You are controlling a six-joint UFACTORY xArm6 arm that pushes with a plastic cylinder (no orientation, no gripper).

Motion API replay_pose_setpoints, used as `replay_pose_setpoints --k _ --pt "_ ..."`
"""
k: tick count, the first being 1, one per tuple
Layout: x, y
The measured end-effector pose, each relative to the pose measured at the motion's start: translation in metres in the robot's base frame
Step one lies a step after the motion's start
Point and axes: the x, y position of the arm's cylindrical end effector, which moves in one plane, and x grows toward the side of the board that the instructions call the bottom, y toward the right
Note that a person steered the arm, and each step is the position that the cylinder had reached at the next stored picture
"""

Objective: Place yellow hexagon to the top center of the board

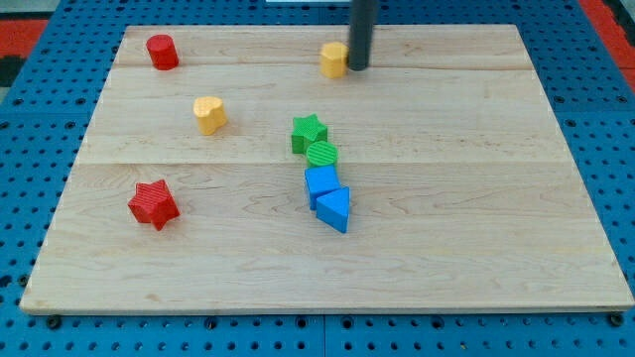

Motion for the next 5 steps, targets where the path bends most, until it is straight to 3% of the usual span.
replay_pose_setpoints --k 1,2,3,4,5 --pt "0.002 0.01" --pt "0.029 -0.026" --pt "0.027 -0.072" --pt "-0.011 -0.057" --pt "-0.01 -0.024"
